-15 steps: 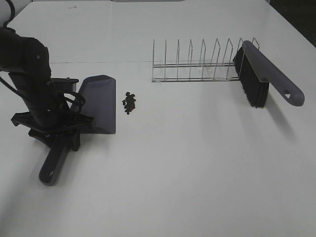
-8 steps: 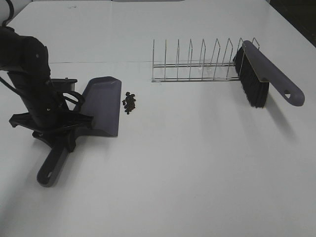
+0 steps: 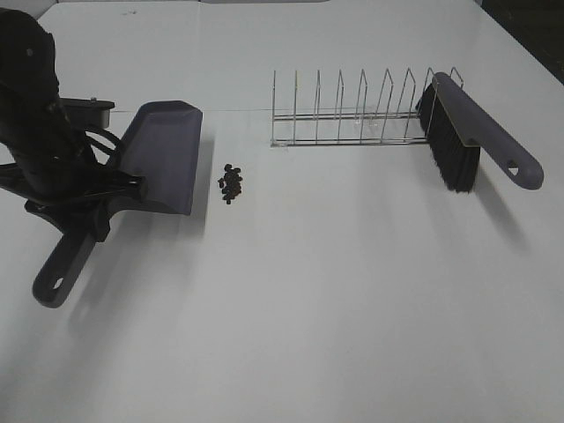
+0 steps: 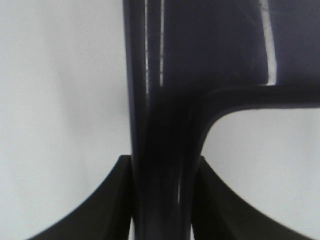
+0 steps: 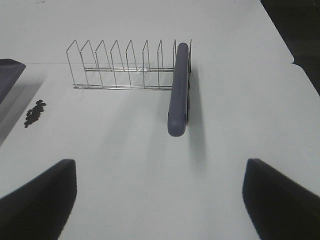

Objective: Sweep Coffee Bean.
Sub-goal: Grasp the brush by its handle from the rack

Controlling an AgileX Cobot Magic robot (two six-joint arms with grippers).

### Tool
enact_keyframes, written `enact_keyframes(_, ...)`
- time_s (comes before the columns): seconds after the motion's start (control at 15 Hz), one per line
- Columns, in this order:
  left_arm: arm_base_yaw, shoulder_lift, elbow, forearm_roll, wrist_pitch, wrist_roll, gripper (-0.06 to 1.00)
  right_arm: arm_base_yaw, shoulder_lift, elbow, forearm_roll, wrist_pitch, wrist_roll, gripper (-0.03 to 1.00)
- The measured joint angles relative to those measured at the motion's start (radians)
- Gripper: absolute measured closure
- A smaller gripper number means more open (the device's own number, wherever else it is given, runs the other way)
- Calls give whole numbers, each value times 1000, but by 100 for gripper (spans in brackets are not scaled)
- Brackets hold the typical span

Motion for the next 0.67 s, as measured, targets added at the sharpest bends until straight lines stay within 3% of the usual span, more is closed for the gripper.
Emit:
enact_keyframes(0.13, 0, 0, 0, 0, 2, 0, 68, 0, 221, -74, 0, -87, -4, 15)
enact_keyframes(0.27, 0, 0, 0, 0, 2, 2, 68, 0, 406, -165, 1, -108, -20, 15)
enact_keyframes(0.33, 0, 0, 0, 0, 2, 5, 68, 0, 620, -306, 10, -110, -47, 15)
enact_keyframes(0.67, 0, 0, 0, 0, 2, 18, 68, 0, 1100, -721, 39, -27, -127, 15)
